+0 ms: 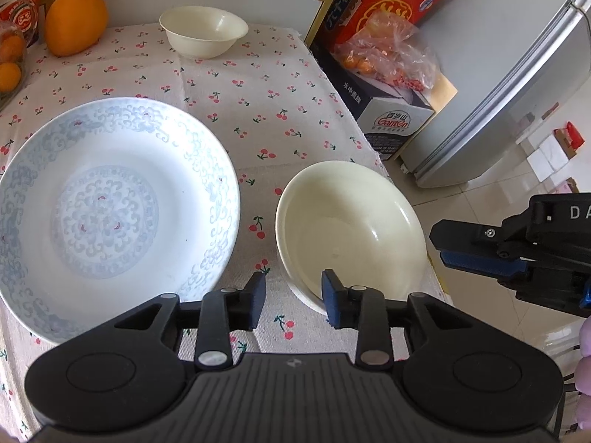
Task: Organize plates and bowls
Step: 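Lift the cream bowl and lower it into the white bowl, then open both grippers to release the cream bowl, then pull both grippers back from the bowl stack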
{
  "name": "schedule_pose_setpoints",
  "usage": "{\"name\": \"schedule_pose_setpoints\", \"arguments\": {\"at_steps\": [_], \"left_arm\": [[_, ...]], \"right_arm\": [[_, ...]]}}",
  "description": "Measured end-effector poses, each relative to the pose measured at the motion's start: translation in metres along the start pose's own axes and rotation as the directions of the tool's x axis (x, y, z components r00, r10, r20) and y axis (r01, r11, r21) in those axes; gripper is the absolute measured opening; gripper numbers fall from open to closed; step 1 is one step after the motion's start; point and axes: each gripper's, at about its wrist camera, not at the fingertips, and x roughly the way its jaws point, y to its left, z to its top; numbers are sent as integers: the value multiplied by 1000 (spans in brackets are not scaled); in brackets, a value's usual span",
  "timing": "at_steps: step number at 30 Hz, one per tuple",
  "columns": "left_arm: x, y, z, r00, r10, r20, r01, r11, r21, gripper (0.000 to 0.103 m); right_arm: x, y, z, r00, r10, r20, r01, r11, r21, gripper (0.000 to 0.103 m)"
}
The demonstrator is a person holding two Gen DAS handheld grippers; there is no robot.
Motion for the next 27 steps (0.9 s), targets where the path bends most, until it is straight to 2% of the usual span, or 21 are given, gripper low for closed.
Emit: {"name": "schedule_pose_setpoints", "arguments": {"at_steps": [1,3,7,15,21,24,27], "left_arm": [[0,0,0,1000,0,2,0,1000,3,35],[0,-1,1,1000,7,5,-7,1000,9,42],[-2,0,1,1000,-2,9,2,1000,16,48],[-10,-3,1,999,-12,30,11,999,39,65],[-18,-7,4,999,-27,46,24,998,57,74],[-25,-7,7,997,-35,68,31,997,68,77],[-32,-6,11,995,-35,93,29,997,73,81]], "right_arm": [[0,-1,0,1000,1,3,-1,1000,4,29],[-1,-2,1,1000,3,9,-3,1000,17,34],[-3,-5,4,1000,7,25,-7,1000,28,43],[-3,-6,8,999,23,41,-25,999,41,54],[0,-4,12,997,51,51,-53,998,42,59],[2,-1,15,996,65,56,-67,997,35,68],[2,6,18,995,77,61,-78,997,21,70]]}}
